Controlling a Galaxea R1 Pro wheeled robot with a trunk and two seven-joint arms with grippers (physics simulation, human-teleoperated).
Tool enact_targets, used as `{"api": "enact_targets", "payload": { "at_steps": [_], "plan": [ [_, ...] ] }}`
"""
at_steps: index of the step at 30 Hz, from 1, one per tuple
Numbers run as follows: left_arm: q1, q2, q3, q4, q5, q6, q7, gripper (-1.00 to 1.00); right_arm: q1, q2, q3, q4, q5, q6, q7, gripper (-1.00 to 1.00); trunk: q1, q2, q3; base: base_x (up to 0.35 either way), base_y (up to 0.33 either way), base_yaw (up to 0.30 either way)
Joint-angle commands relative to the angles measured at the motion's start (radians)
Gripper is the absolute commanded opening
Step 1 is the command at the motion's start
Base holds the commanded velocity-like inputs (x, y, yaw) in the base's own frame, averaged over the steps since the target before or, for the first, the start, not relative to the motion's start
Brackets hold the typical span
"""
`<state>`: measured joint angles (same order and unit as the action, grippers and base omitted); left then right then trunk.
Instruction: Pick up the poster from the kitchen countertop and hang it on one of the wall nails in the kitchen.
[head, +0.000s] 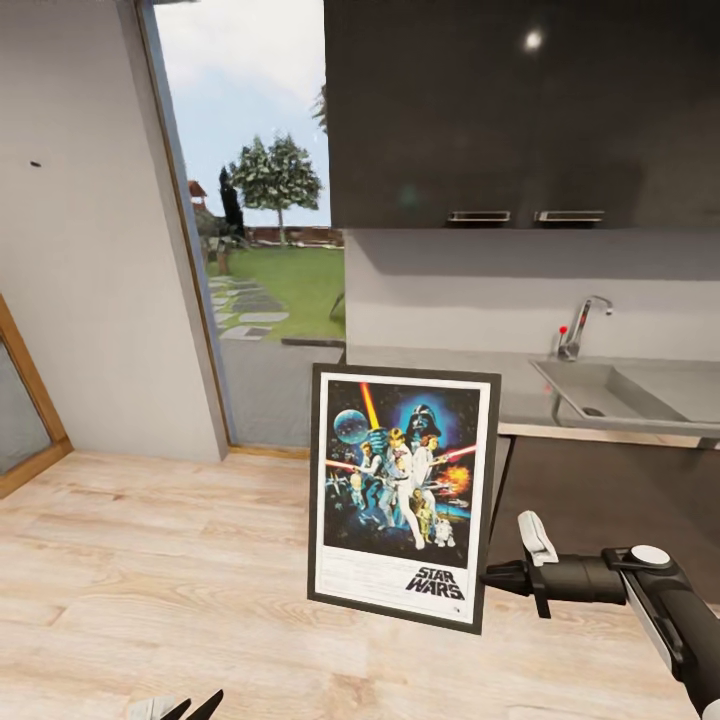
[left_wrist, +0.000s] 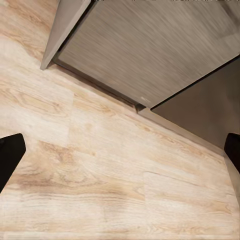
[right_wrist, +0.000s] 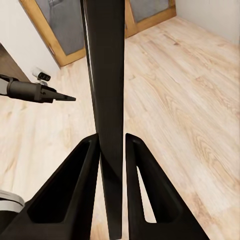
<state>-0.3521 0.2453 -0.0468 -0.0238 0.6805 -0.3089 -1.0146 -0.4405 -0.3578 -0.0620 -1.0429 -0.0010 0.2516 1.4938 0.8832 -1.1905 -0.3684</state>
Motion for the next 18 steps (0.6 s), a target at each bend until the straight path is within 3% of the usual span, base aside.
{"api": "enact_targets", "payload": {
  "at_steps": [1,18],
  "plan": [
    [-0.001,0.0,-0.005,0.001,0.004,-0.006,-0.002,1.0,0.0,0.0,-0.001,0.0,0.0,0.014,0.006,-1.0,-0.004,0.007,0.002,0.0,0.0,0.0],
    [-0.001,0.0,-0.005,0.001,0.005,-0.006,-0.001,1.0,-0.001,0.0,-0.001,0.0,0.0,0.014,0.005,-1.0,-0.069,0.126,0.055,0.0,0.0,0.0]
  ]
}}
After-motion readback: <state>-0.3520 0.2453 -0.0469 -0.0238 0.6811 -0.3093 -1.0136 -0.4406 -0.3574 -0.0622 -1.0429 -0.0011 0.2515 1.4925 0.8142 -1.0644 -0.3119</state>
